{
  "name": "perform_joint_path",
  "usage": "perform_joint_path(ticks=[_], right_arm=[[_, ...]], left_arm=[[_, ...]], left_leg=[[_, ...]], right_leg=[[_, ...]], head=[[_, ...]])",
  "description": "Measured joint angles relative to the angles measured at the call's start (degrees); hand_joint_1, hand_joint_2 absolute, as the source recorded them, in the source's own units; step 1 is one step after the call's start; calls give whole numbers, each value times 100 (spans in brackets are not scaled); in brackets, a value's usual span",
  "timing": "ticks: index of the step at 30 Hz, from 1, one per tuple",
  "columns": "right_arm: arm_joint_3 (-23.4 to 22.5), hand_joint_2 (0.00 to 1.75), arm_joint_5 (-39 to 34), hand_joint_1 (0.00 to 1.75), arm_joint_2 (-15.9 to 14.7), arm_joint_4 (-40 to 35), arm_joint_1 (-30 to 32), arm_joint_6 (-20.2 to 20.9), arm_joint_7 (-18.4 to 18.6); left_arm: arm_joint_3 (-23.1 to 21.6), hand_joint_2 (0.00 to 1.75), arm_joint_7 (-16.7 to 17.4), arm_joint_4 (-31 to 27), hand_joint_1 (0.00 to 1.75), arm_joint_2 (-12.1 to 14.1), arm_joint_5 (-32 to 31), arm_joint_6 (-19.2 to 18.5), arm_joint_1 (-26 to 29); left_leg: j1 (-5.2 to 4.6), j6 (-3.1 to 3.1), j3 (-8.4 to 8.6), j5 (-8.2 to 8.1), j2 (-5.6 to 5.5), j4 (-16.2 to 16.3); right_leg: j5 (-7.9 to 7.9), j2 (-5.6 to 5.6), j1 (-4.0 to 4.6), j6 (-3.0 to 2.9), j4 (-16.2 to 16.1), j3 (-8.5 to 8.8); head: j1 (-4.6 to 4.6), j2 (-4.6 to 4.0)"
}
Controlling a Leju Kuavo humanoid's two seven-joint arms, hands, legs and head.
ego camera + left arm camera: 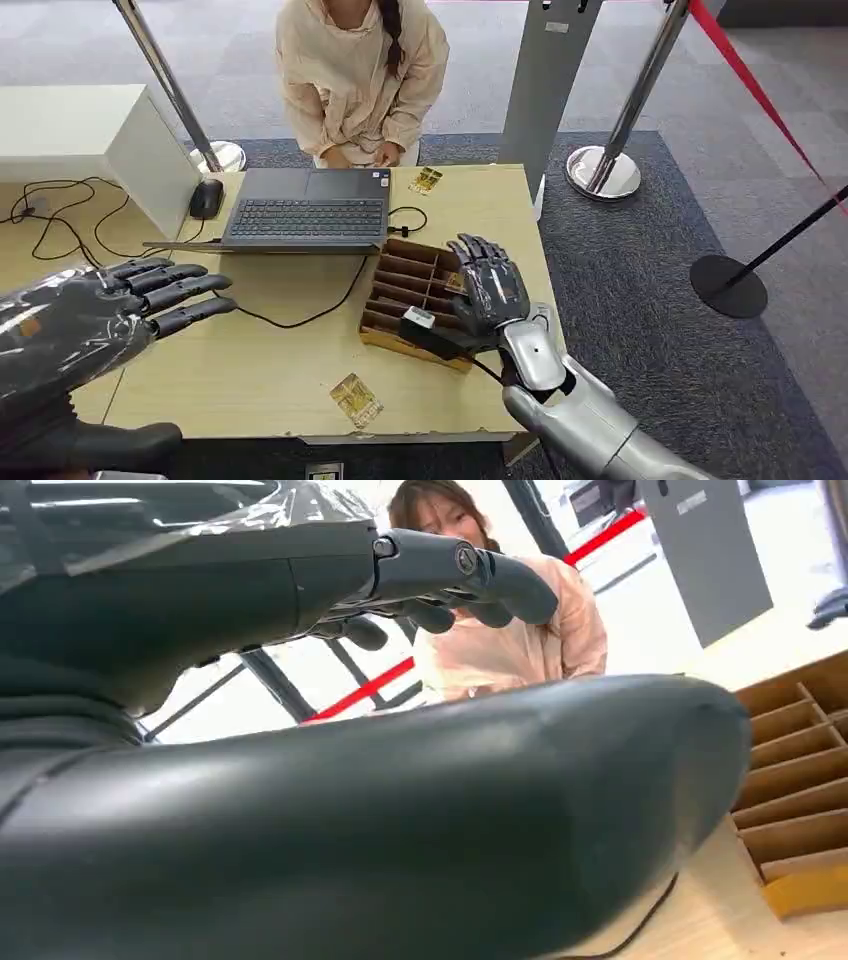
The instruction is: Pass the card to the sensor for recognition and then transmit it.
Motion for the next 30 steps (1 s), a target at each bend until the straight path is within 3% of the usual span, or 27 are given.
perform_joint_path(ticks=[1, 6, 23, 28, 30], right_arm=[[0, 175, 0, 127, 0, -11, -1, 0, 2], [0, 175, 2, 129, 0, -22, -1, 0, 24], [0, 175, 4, 105, -7, -24, -2, 44, 48], [0, 175, 0, 79, -7, -55, -2, 94, 59], [0, 175, -2, 77, -9, -57, -2, 118, 83]], left_arm=[[0, 0, 0, 0, 0, 0, 7, 0, 0], [-2, 0, 0, 9, 0, 0, 44, 15, 0], [-11, 0, 0, 50, 0, 0, 118, 70, -4], [-11, 0, 0, 55, 0, 0, 118, 85, -4], [-11, 0, 0, 55, 0, 0, 136, 87, -4]], left_leg=[[0, 0, 0, 0, 0, 0], [0, 0, 0, 0, 0, 0], [0, 0, 0, 0, 0, 0], [0, 0, -1, 0, 0, 0], [0, 0, -1, 0, 0, 0]], right_leg=[[0, 0, 0, 0, 0, 0], [0, 0, 0, 0, 0, 0], [0, 0, 0, 0, 0, 0], [0, 0, 0, 0, 0, -1], [0, 0, 0, 0, 0, -1]], head=[[2, 0], [0, 0], [2, 0], [0, 0], [2, 0]])
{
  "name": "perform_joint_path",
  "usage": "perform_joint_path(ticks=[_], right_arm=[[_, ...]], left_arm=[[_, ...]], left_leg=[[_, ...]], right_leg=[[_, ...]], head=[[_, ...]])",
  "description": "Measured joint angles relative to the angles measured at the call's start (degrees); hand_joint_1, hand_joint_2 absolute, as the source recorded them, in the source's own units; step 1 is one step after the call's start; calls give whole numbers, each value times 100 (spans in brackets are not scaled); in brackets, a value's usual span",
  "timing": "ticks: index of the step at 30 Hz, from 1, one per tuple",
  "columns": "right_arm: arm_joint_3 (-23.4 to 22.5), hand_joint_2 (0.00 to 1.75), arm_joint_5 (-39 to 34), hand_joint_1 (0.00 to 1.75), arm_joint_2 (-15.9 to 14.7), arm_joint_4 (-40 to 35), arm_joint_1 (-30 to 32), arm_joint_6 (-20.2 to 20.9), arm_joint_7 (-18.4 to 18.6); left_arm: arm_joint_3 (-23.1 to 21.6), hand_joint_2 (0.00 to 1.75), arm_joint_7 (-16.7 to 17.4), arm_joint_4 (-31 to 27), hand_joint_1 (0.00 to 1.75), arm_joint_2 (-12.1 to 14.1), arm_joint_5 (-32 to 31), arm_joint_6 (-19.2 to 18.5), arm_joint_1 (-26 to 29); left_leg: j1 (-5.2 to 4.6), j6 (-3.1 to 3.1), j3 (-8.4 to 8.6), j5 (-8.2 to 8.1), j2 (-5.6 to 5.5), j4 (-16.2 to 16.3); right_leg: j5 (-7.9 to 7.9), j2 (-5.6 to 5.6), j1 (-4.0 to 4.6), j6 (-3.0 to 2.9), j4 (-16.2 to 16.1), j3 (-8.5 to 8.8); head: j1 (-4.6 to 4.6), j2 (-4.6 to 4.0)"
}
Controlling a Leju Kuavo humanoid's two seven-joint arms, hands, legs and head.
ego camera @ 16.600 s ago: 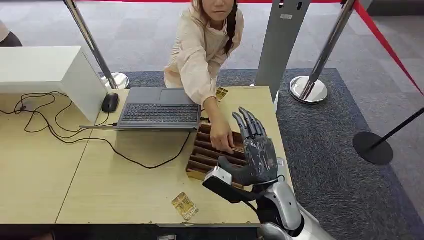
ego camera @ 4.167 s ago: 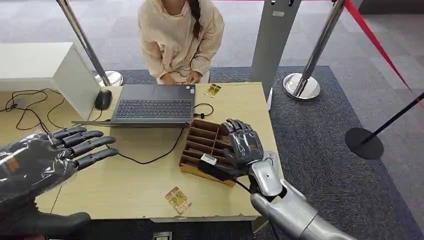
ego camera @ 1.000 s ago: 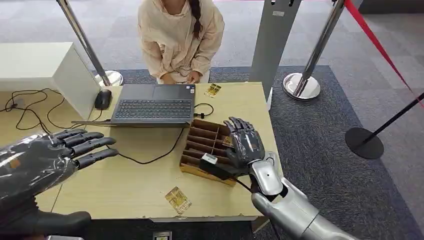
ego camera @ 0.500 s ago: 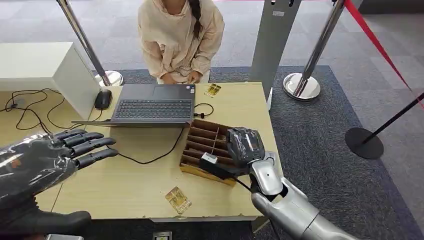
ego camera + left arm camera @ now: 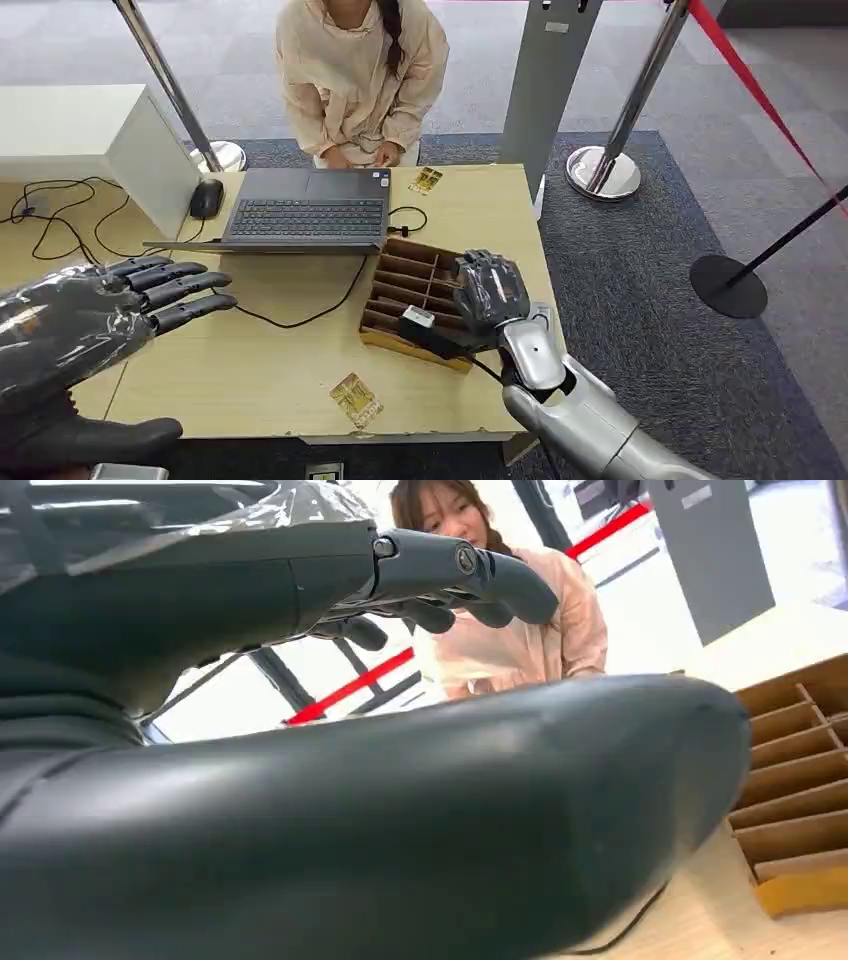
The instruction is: Pass the card to the sensor for recognition and then transmit it.
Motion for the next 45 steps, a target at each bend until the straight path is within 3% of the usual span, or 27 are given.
perform_joint_path(ticks=[37, 38, 39, 41, 45], right_arm=[[0, 175, -4, 77, -26, -15, 0, 17, 20], [0, 175, -4, 21, -28, -15, 0, 17, 18], [0, 175, -4, 21, -31, -15, 0, 17, 20], [15, 175, 132, 19, -37, -48, -44, 456, 151], [115, 175, 275, 17, -113, -443, -281, 1929, 710]], left_arm=[[-9, 0, 0, 37, 0, 0, 6, 0, -4], [-9, 0, 0, 37, 0, 0, 6, 0, -4], [-9, 0, 0, 37, 0, 0, 6, 0, -4], [-9, 0, 0, 44, 0, 0, -156, -31, -16], [-28, 0, 0, 90, 0, 0, -308, -90, -179]], left_leg=[[0, 0, -1, 0, 0, 0], [0, 0, -2, 0, 0, 0], [0, 0, -2, 0, 0, 0], [0, 0, -3, 0, 1, 0], [0, 0, -1, 0, 3, 1]], right_leg=[[0, 0, 0, 0, 0, -1], [0, 0, 0, 0, 0, -1], [0, 0, 0, 0, 0, -1], [0, 0, 0, 0, 0, -2], [0, 0, 0, 0, 0, -3]], head=[[0, 0], [-2, 0], [0, 0], [0, 0], [-2, 0]])
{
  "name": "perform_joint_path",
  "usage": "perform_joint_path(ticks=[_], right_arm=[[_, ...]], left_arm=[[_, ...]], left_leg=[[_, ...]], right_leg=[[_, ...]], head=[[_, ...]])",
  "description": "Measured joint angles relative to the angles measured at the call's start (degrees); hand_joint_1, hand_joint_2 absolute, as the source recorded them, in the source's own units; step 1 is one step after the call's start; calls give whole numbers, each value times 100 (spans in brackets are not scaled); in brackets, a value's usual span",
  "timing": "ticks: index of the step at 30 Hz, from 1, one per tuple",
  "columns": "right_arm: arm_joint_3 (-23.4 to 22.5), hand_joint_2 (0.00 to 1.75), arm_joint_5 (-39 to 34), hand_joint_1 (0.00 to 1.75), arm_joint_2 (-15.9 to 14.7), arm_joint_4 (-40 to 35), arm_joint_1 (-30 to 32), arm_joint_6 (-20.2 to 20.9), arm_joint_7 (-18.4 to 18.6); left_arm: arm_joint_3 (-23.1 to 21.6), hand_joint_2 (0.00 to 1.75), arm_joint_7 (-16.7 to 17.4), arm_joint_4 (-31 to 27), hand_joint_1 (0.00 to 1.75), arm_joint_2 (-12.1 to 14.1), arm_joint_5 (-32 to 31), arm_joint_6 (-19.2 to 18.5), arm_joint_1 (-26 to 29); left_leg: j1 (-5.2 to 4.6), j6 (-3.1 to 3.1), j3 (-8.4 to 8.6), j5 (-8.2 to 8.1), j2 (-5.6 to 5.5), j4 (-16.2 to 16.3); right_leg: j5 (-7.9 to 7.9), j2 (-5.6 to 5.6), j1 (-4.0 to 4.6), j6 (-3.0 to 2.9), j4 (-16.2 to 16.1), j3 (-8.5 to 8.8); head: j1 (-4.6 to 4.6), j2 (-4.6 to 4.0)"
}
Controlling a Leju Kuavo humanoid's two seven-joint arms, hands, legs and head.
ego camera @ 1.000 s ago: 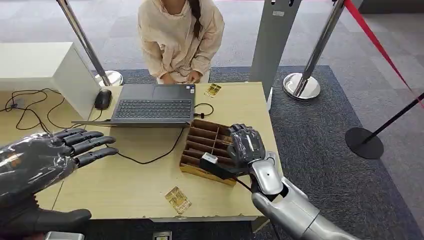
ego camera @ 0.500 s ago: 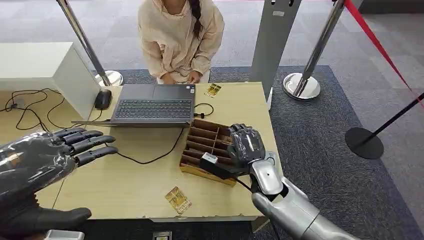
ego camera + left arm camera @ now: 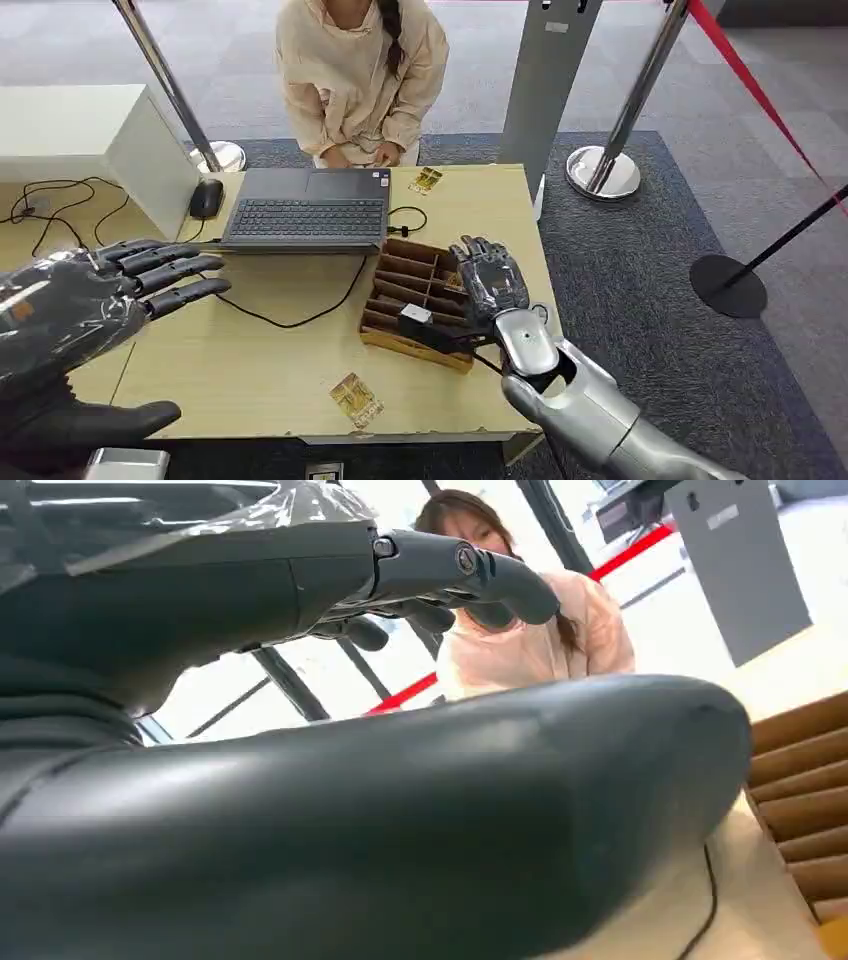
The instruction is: Pass the card to the sensor for recognition and then transmit it.
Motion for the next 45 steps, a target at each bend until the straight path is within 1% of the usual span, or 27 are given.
perform_joint_path(ticks=[1, 3, 7, 12, 16, 17, 18, 19, 20, 21, 22, 23, 26, 29, 32, 34, 35, 38, 41, 42, 43, 44, 45], right_arm=[[35, 175, -17, 17, -35, -155, -27, 191, 75], [110, 175, -35, 16, -107, -370, -49, 329, 138], [241, 175, -66, 14, -223, -729, -78, 447, 191], [387, 175, -113, 19, -380, -1141, -141, 597, 280], [481, 175, -136, 23, -468, -1350, -176, 633, 304], [499, 175, -136, 30, -481, -1389, -186, 633, 304], [520, 175, -136, 59, -498, -1434, -196, 633, 306], [538, 175, -138, 59, -510, -1463, -204, 633, 311], [555, 175, -144, 113, -516, -1493, -209, 635, 320], [575, 175, -153, 134, -527, -1526, -211, 639, 320], [599, 175, -164, 134, -536, -1557, -215, 646, 320], [619, 175, -171, 141, -540, -1579, -222, 654, 320], [674, 175, -208, 140, -553, -1629, -241, 683, 320], [737, 175, -223, 133, -555, -1636, -245, 683, 320], [796, 175, -230, 119, -553, -1633, -251, 676, 298], [829, 175, -240, 115, -551, -1631, -260, 668, 276], [846, 175, -247, 110, -551, -1631, -267, 665, 267], [894, 175, -273, 110, -544, -1631, -274, 666, 232], [929, 175, -280, 103, -534, -1627, -276, 666, 223], [938, 175, -282, 89, -529, -1618, -276, 666, 221], [940, 175, -282, 86, -521, -1605, -276, 665, 221], [940, 175, -282, 75, -514, -1601, -276, 665, 221], [945, 175, -284, 58, -507, -1598, -276, 663, 219]], left_arm=[[-13, 0, 0, 0, 0, 0, 7, 0, -52], [-53, 0, 0, 2, 0, 0, -33, -15, -110], [-88, 0, 0, 2, 0, 0, -151, -57, -186], [-88, 0, 0, 2, 0, 0, -334, -155, -214], [-85, 0, 0, 2, 0, 2, -450, -223, -214], [-85, 0, 0, 2, 0, 2, -490, -236, -214], [-81, 0, 0, 2, 0, 2, -540, -253, -213], [-79, 0, 0, 2, 0, 2, -577, -282, -213], [-77, 0, 0, 2, 0, 2, -612, -304, -211], [-70, 0, 0, 2, 0, 2, -653, -337, -208], [-63, 0, 0, 2, 0, 2, -691, -350, -203], [-48, 0, 0, 2, 0, 2, -742, -378, -197], [7, 0, 0, 2, 0, 2, -844, -448, -157], [83, 0, 0, 2, 0, 2, -905, -468, -107], [127, 0, 0, 0, 0, 2, -964, -516, -55], [188, 0, 0, 0, 0, 2, -1032, -540, -19], [214, 0, 0, -2, 0, 2, -1065, -553, -2], [281, 0, 0, -9, 0, 2, -1173, -620, 47], [369, 0, 0, -15, 0, 2, -1255, -643, 101], [382, 0, 0, -17, 0, 2, -1272, -649, 112], [402, 0, 0, -20, 0, 2, -1281, -651, 121], [422, 0, 0, -22, 0, 2, -1298, -654, 131], [450, 0, 0, -26, 0, 2, -1320, -662, 141]], left_leg=[[0, 0, 0, 0, -1, 0], [-1, 0, -2, 0, -4, 0], [-1, 1, -4, 0, -4, 0], [-1, 1, -6, -1, -5, 0], [-1, 1, -7, 0, -7, 0], [-1, 1, -7, 0, -6, 0], [-1, 1, -7, 0, -6, 0], [-1, 1, -6, 0, -6, 0], [-1, 1, -6, 0, -6, 0], [-1, 1, -6, 0, -6, 0], [-1, 1, -7, 0, -7, 0], [-1, 1, -7, 0, -7, 0], [-1, 1, -8, -1, -6, 0], [-1, 1, -8, -1, -7, 0], [-1, 1, -9, -1, -7, 0], [-1, 1, -9, -1, -7, 0], [-1, 1, -9, 0, -7, -1], [-1, 1, -9, -1, -7, -1], [-1, 1, -10, -1, -7, -1], [-1, 1, -10, 0, -7, 0], [-1, 1, -10, -1, -7, 0], [-1, 1, -10, -1, -7, 0], [-1, 1, -10, -1, -7, 0]], right_leg=[[-1, -2, 0, 1, 0, 1], [0, -2, 0, 1, 0, 1], [0, -2, 0, 1, 0, -2], [-1, -2, -1, 1, 0, -4], [-1, -2, -1, 1, 0, -4], [-1, -2, -1, 1, 0, -4], [-1, -2, -1, 1, 0, -4], [-1, -2, -1, 1, 0, -4], [-1, -2, -1, 1, 0, -4], [-1, -2, -1, 1, 0, -4], [-1, -2, -1, 1, 0, -4], [-1, -2, -1, 1, 0, -4], [-1, -2, -1, 1, 0, -5], [-1, -2, -1, 1, 0, -4], [-1, -2, -1, 1, 0, -5], [-1, -2, -1, 1, 0, -5], [-1, -2, -1, 1, 0, -5], [-1, -2, -1, 1, 0, -5], [-1, -2, -1, 1, 0, -5], [-1, -2, -1, 1, 0, -5], [-1, -2, -1, 1, 0, -5], [-1, -2, -1, 1, 0, -5], [-1, -2, -1, 1, 0, -5]], head=[[4, 0], [2, 0], [2, 0], [0, 0], [0, 0], [0, 0], [0, 0], [0, 0], [0, 0], [2, 0], [0, 0], [2, 0], [2, -2], [-2, 0], [2, 0], [0, 0], [0, 0], [2, 0], [2, -2], [0, 0], [2, 0], [0, 0], [0, 0]])
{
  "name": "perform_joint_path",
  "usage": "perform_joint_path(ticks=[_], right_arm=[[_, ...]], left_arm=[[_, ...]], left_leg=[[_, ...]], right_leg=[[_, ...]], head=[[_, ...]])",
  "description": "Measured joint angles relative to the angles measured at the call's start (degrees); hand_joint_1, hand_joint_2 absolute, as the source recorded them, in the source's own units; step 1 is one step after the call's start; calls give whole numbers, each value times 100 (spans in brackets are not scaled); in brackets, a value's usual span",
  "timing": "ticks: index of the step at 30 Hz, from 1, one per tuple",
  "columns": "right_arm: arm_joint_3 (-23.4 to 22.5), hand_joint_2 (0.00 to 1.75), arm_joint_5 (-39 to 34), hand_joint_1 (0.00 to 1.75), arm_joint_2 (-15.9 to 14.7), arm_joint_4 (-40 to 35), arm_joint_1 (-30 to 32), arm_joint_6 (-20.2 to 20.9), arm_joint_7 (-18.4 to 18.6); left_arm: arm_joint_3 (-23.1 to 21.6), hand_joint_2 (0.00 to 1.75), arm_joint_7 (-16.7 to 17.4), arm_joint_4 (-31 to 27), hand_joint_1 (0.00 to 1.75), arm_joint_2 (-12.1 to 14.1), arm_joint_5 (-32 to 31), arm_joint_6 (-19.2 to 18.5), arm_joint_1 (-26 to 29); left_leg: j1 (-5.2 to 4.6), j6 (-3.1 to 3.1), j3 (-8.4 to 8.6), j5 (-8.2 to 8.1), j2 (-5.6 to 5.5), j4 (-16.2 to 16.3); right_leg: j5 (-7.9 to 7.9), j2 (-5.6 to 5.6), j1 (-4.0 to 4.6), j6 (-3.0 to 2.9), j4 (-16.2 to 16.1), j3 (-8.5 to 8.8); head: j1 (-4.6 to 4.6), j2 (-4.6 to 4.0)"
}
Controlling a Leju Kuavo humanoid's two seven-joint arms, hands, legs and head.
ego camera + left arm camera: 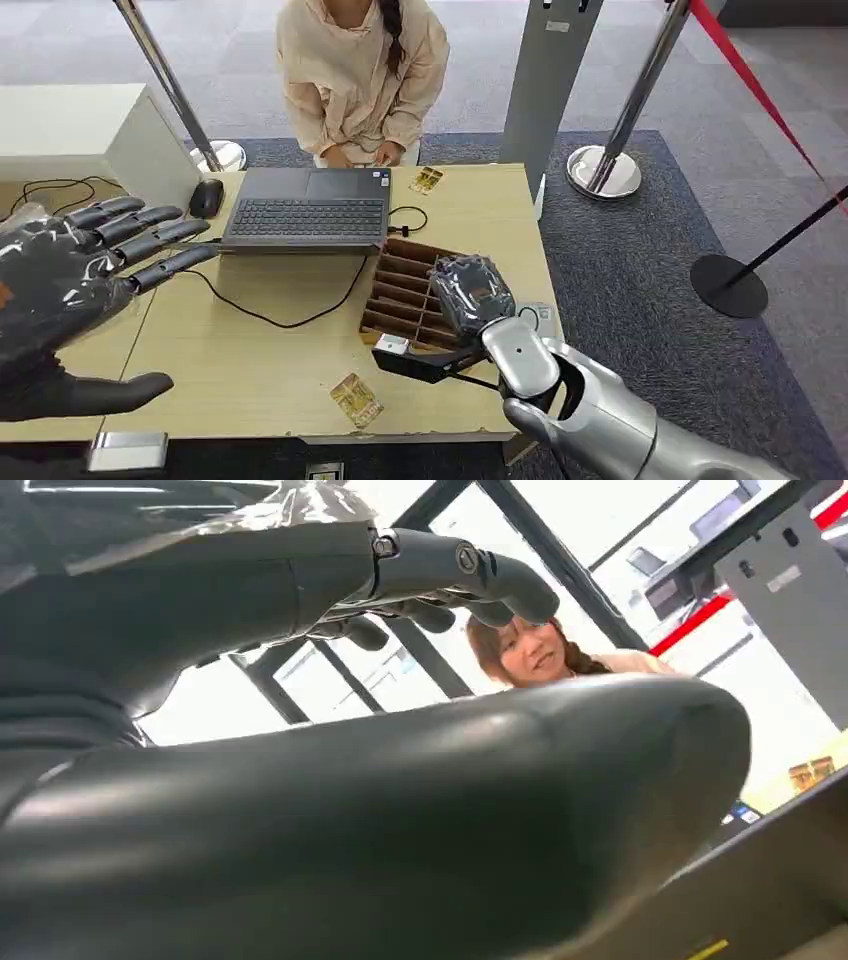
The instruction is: Pass the card to the sensor for recognition and then transmit it.
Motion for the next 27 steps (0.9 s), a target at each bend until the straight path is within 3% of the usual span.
perform_joint_path(ticks=[6, 27], right_arm=[[57, 175, -42, 26, 37, 68, -18, -24, -4], [-61, 175, -138, 31, 133, 420, 74, -553, 50]], left_arm=[[68, 0, 0, -37, 0, 0, -99, -57, 67], [199, 0, 0, -68, 0, -2, -9, 15, 138]], left_leg=[[0, 0, -3, 0, -1, 0], [0, 0, -4, 0, 0, 0]], right_leg=[[0, 0, 0, 0, 0, -4], [0, 0, 0, 0, 0, -6]], head=[[2, 0], [2, 0]])
